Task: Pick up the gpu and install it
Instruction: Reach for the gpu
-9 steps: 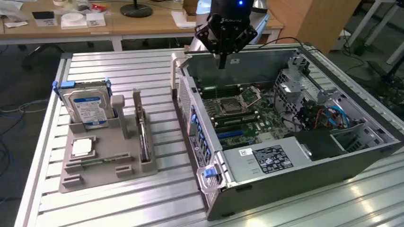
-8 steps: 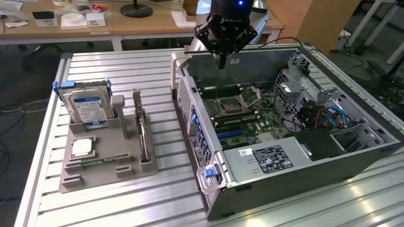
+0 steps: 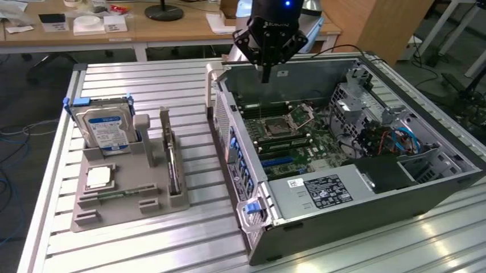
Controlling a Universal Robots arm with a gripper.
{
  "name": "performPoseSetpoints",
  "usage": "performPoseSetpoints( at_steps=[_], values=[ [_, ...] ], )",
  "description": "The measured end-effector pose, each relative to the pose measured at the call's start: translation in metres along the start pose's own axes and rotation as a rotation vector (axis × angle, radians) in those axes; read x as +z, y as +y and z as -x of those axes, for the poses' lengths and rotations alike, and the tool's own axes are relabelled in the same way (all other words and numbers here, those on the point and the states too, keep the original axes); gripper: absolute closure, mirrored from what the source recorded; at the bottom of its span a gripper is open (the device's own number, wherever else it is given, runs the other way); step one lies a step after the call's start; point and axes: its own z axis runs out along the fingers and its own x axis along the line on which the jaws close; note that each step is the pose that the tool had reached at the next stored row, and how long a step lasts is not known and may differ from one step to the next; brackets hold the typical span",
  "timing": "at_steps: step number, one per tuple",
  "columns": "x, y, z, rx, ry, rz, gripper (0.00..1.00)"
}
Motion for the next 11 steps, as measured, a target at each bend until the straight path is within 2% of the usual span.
performPoseSetpoints(
  at_steps=[11],
  values=[
    [-0.0001, -0.0005, -0.0074, 0.0, 0.0, 0.0, 0.89]
  ],
)
